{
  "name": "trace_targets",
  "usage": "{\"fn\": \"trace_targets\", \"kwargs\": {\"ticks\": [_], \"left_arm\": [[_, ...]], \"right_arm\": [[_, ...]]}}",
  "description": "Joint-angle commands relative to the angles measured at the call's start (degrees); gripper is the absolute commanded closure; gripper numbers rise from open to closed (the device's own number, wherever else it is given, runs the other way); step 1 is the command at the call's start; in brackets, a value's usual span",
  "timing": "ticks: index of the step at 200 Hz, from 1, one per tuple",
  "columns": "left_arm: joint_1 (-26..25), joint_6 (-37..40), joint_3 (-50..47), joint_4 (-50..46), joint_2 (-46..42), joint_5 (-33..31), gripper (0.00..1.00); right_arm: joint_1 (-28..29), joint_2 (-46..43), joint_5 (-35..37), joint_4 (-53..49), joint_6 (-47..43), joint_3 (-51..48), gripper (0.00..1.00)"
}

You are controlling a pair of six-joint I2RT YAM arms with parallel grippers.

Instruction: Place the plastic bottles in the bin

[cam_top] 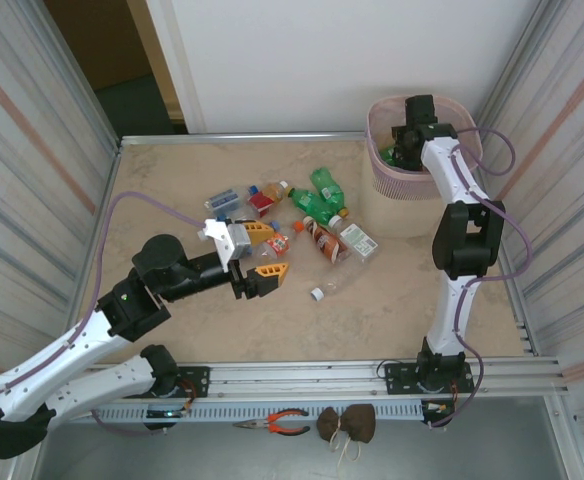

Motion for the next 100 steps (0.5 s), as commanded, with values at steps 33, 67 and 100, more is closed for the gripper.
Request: {"fn": "trace_targets", "kwargs": {"ticks": [33,67,100], "left_arm": [[0.2,0.0,-0.4,-0.9,-0.6,-1.6,0.25],[0.2,0.6,0.7,-3.7,2.1,-2.6,0.25],[0.2,1.4,3.6,-8.0,7.2,-2.5,0.26]], "right_arm": [[-0.6,-8.8,1.7,-3.4,1.1,0.8,0.16],[-0.8,-14.4,3.0,-3.3,0.5,-0.6,0.16],[-1.4,-20.5,3.8,-1.9,-0.8,-3.5,0.17]]}}
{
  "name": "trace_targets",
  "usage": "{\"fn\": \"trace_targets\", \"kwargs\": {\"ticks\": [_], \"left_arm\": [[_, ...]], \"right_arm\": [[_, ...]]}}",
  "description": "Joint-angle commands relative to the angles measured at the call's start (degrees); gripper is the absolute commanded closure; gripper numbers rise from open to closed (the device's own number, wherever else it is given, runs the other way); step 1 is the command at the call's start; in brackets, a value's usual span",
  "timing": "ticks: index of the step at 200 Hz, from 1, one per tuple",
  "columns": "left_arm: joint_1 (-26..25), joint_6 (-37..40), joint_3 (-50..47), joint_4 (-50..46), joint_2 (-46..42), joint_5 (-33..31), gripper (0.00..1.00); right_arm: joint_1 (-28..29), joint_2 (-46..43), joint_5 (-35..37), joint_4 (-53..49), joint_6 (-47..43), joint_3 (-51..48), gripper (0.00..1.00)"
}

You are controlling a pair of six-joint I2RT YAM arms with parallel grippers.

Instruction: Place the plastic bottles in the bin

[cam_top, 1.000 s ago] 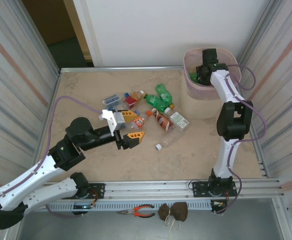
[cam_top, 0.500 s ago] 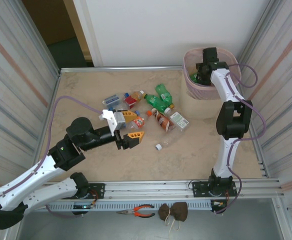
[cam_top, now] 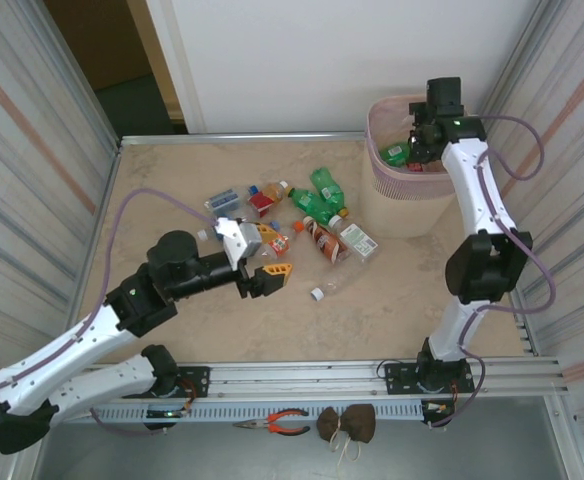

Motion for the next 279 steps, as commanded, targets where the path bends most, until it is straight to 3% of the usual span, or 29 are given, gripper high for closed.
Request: {"fn": "trace_targets", "kwargs": {"ticks": [1,84,170,279], "left_arm": [[0.2,1.2,3.1,-4.0,3.2,-0.7,0.26],[0.0,1.1,16.1,-16.8,23.7,1.0,0.27],[-1.4,0.9,27.9,-29.9,44.0,-4.8,0.29],[-4.3,-1.1,30.2,-34.9,62.1,-8.2,0.36]], "right_arm": [[-0.8,-5.3,2.3,-0.2,-1.1,-2.2,0.17],[-3.9,-19.2,3.1,4.6,-12.2,-12.2,0.18],[-14.5,-34.6,2.8,5.1,-16.6,-23.5,0.19],[-22.4,-40.2,-3.1,5.6,-16.2,-31.7,0.2]]}}
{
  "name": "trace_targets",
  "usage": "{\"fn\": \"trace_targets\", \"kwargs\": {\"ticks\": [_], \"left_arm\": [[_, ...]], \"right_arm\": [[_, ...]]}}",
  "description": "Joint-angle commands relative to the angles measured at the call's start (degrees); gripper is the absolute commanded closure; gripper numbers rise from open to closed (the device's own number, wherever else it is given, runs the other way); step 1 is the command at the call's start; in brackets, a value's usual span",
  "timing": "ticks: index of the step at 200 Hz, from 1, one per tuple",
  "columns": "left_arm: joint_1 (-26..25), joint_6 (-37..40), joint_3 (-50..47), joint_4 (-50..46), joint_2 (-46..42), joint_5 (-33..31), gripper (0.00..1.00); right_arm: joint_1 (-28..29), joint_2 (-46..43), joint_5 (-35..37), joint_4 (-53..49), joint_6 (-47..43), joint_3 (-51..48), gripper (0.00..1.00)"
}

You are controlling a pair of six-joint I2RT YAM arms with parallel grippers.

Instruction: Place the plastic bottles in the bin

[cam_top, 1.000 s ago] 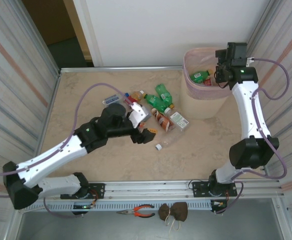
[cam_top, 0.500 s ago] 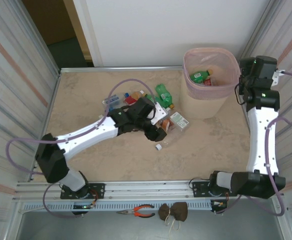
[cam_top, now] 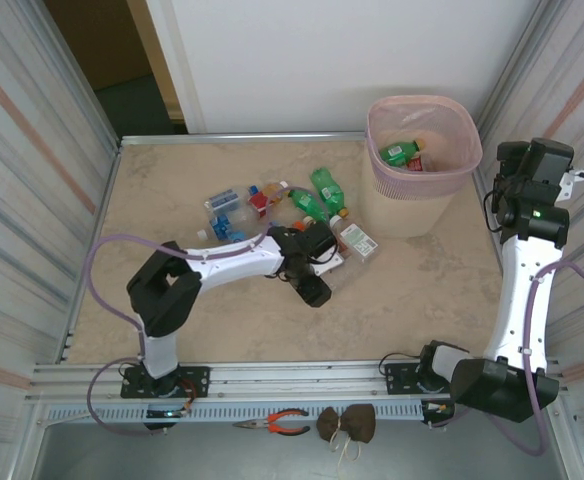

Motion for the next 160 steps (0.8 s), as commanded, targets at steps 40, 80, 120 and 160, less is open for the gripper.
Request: {"fn": "trace_targets", "kwargs": {"ticks": [40,80,120,160], "left_arm": [[-0.5,-0.4,3.4,-1.7,5.0,-0.6,0.46],[-0.5,0.0,3.9,-1.7,5.9,0.8,0.59],[-0.5,0.1,3.7,-2.0,5.0,0.8,0.67],[-0.5,0.5,2.9,-2.2,1.8,0.5,0.71]], "right_arm": [[-1.8,-2.2,-2.5,0.9,-1.1,-2.1,0.2],[-2.8,-3.2,-2.8,1.0,-0.8,-3.5,0.21],[-3.2,-4.1,-2.6,0.9,-0.3,-4.2,0.22],[-3.3,-6.0,-2.1,1.3,-0.1,-4.8,0.22]]}}
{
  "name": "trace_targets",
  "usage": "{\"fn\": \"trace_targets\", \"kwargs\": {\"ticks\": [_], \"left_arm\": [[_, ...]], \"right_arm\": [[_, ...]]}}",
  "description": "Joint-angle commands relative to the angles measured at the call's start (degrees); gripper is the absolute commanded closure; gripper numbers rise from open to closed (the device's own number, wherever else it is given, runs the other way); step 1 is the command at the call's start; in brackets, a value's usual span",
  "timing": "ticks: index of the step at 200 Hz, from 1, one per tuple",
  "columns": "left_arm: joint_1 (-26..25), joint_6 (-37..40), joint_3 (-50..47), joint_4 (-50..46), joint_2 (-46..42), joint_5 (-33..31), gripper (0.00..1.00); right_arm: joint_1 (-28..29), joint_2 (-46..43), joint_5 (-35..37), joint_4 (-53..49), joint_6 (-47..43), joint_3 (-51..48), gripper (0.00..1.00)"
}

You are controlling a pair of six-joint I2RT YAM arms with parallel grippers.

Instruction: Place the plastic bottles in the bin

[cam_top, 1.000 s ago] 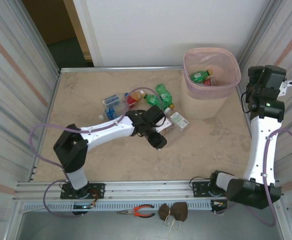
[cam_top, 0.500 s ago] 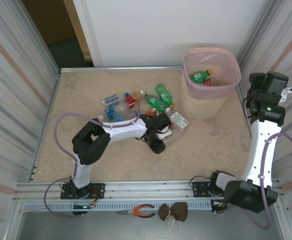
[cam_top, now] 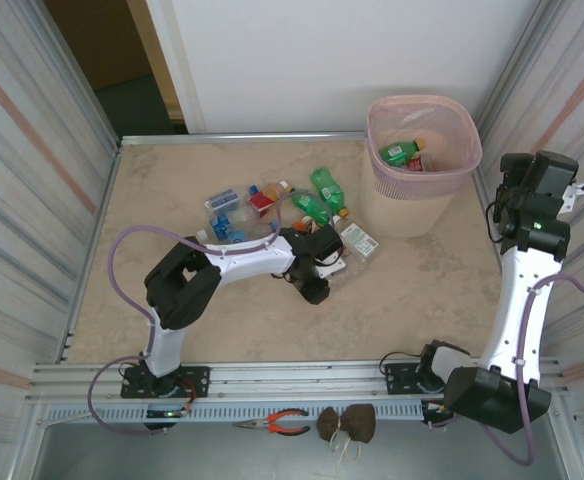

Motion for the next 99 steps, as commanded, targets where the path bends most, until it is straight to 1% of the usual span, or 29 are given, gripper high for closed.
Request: {"fn": "trace_targets", "kwargs": {"ticks": [1,31,40,48,53,69,99], "left_arm": [[-0.5,0.5,0.3,-2.0,-3.4,0.2,0.71],[-0.5,0.5,-0.6,-1.0,-7.6,0.5,0.71],[-0.6,0.5,-0.8,-0.5,-8.9,0.5,0.72],[-0.5,0.5,-1.1,0.0,-10.3,0.5,0.72],[-0.5,0.5,-1.2,0.3,-11.1,0.5,0.72],[-0.4,0.7,-1.7,1.6,-13.8,0.9,0.72],[0.1,0.3,-2.7,5.2,-19.4,1.9,0.72]], "right_arm": [[-0.6,-2.3,-0.1,1.1,-0.2,-0.8,0.22],[-0.6,-4.1,-3.7,6.3,-4.2,-3.4,0.23],[-0.5,-4.6,-5.8,8.7,-5.2,-4.5,0.23],[-0.5,-4.6,-7.7,10.9,-8.5,-5.3,0.23],[-0.5,-6.3,-8.9,12.2,-9.5,-6.0,0.23],[-0.5,-7.6,-13.2,16.6,-12.8,-7.7,0.23],[-0.4,-9.6,-20.4,22.2,-17.8,-9.8,0.24]]}}
